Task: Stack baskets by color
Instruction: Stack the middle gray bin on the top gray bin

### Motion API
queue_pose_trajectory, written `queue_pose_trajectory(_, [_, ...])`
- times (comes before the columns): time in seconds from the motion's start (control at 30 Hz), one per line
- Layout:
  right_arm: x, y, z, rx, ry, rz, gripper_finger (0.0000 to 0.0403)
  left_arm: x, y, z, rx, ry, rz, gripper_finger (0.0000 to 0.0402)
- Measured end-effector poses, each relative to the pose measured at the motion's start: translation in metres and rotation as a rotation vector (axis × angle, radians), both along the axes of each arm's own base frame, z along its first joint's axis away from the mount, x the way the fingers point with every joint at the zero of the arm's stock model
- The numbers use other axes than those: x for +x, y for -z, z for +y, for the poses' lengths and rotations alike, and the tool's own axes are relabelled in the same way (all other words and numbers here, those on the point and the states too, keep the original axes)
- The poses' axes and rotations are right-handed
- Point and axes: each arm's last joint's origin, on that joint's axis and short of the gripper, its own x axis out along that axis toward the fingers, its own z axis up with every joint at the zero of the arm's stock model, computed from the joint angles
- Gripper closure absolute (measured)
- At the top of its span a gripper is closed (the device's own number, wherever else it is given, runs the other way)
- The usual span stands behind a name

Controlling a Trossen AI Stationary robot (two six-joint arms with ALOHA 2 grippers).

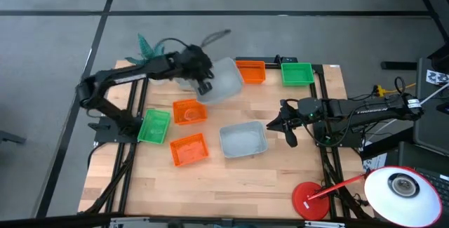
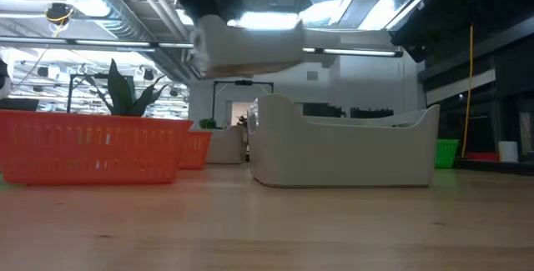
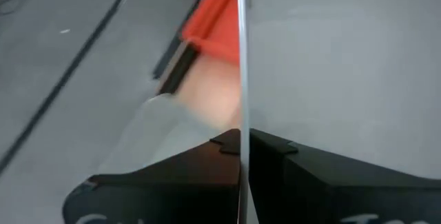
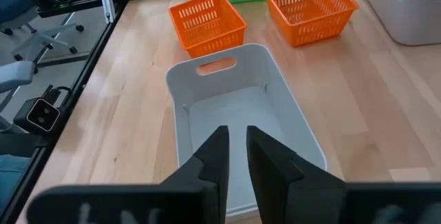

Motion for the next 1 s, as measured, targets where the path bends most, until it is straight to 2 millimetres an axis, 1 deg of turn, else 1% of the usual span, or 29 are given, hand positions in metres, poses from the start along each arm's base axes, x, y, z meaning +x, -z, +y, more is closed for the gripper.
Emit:
queue_pose_trajectory(0.1, [0.000,-0.001,0.000,-0.009,-0.003,-0.009,0.0350,-0.020,-0.008,0.012,0.040,-0.036,0.037,0.0400])
queue_pose_trajectory(0.2, [0.001,-0.002,0.000,-0.032,-0.015,-0.026,0.0350,-0.032,-0.006,0.032,0.077,-0.060,0.093,0.0401])
queue_pose_trajectory(0.27, [0.002,-0.003,0.000,-0.041,-0.020,-0.042,0.0350,-0.036,0.001,0.047,0.104,-0.056,0.154,0.0401])
queue_pose_trajectory(0.37, [0.002,-0.003,0.000,-0.039,-0.019,-0.044,0.0350,-0.042,0.018,0.070,0.099,-0.056,0.251,0.0401])
queue_pose_trajectory(0.43, [0.002,-0.003,0.000,-0.039,-0.019,-0.045,0.0350,-0.045,0.026,0.082,0.102,-0.060,0.294,0.0401])
queue_pose_trajectory(0.53, [0.002,-0.003,0.000,-0.042,-0.017,-0.046,0.0350,-0.048,0.040,0.097,0.127,-0.012,0.391,0.0401])
queue_pose_trajectory(0.7, [0.002,-0.003,0.000,-0.049,-0.007,-0.046,0.0350,-0.055,0.053,0.115,0.170,0.023,0.515,0.0401])
queue_pose_trajectory(0.8, [0.002,-0.003,0.000,-0.049,-0.007,-0.046,0.0350,-0.058,0.059,0.122,0.176,0.044,0.541,0.0402])
queue_pose_trajectory(0.93, [0.002,-0.003,0.000,-0.051,-0.008,-0.046,0.0350,-0.054,0.066,0.125,0.180,0.117,0.548,0.0401])
queue_pose_trajectory(1.0, [0.002,-0.003,0.000,-0.051,-0.008,-0.046,0.0350,-0.052,0.066,0.126,0.185,0.149,0.523,0.0401])
